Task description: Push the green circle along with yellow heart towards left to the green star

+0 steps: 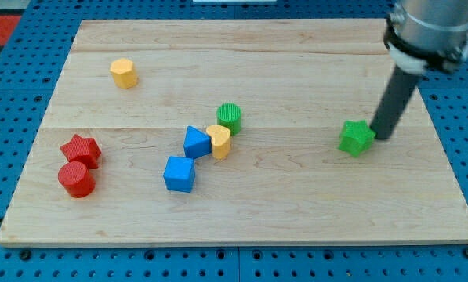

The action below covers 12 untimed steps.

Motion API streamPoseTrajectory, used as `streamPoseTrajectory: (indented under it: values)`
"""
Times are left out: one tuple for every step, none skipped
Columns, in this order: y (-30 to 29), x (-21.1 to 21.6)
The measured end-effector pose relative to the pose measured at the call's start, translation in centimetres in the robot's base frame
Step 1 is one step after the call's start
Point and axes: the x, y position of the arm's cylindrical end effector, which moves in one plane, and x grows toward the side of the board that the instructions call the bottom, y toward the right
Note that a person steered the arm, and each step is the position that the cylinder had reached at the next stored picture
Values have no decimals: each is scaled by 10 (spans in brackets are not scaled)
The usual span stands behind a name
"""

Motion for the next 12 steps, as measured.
streamPoseTrajectory:
  values:
    - [1, -11]
    - [-4, -60]
    - [-19, -20]
    - [-19, 19]
    - [-6, -47]
    - [-68, -75]
    - [-151, -86]
    - [-205, -75]
    - [-234, -74]
    - [-273, -74]
    - [-280, -56]
    - [-281, -48]
